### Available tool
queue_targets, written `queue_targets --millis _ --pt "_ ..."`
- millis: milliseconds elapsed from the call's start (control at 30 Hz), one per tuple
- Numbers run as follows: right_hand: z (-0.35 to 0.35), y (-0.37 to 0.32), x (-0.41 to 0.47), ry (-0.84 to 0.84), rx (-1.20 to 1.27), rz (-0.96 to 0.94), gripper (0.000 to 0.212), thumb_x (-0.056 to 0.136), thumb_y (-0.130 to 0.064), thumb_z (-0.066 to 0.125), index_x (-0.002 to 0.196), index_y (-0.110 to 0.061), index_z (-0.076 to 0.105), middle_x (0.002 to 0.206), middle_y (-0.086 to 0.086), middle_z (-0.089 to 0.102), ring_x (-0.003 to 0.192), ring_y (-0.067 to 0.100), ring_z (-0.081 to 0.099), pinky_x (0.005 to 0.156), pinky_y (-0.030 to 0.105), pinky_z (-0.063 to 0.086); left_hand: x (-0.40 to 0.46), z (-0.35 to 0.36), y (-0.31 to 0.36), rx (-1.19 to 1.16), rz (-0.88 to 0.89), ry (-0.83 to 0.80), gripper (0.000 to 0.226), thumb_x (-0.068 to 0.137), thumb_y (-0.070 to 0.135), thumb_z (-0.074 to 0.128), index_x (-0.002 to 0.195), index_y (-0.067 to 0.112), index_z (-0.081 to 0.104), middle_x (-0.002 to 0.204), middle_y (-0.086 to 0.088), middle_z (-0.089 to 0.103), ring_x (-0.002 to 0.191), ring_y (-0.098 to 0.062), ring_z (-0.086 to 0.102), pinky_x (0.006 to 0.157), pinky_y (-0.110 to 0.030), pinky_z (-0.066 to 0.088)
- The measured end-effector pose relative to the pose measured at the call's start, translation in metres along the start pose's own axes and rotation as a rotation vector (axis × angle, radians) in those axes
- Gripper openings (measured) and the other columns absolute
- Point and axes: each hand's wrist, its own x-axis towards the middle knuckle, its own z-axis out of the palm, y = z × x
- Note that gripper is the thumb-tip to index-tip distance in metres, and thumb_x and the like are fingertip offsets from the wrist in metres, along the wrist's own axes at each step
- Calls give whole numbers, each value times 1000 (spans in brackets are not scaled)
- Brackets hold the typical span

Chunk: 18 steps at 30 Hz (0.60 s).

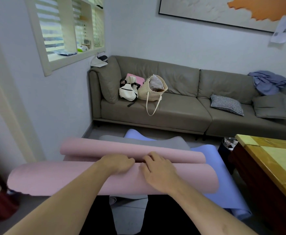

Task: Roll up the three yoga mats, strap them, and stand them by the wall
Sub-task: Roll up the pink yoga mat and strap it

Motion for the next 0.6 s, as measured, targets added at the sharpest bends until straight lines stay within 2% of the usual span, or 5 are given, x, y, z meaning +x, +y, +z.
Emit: queue_targets --millis 67,233,333,433,600 --pt "0 -1 -17 43 -67 -111 53 100 -59 29 137 -26 50 132 -1 48 120 27 53 102 45 42 -1 0 -2 -7 6 -8 57 105 51 24 142 28 59 154 -2 54 134 -25 51 112 -44 39" --pt "-1 -2 -33 -46 -241 -197 113 70 -74 74 155 -18 26 142 3 43 124 30 44 113 50 35 -8 13 -3 35 50 117 66 95 60 12 134 29 55 148 0 51 135 -24 46 107 -51 39" --pt "-1 -4 -24 -41 -237 -185 103 65 -58 84 146 -23 32 134 2 49 117 30 50 104 48 39 -13 18 -2 47 71 205 65 105 61 22 161 27 30 171 -3 22 154 -24 25 118 -53 29" --pt "-7 -3 -15 -56 -195 -178 90 58 -56 82 132 -29 39 127 -2 56 111 29 55 95 46 43 -16 19 -4 24 92 241 81 103 67 24 168 24 3 176 1 -7 161 -23 11 125 -51 21" --pt "-19 0 -4 -114 -106 -135 87 52 -61 88 124 -31 50 120 -5 66 108 27 64 85 39 47 -29 21 -1 66 126 293 86 98 77 26 166 25 14 176 -1 -8 159 -25 20 123 -48 25"
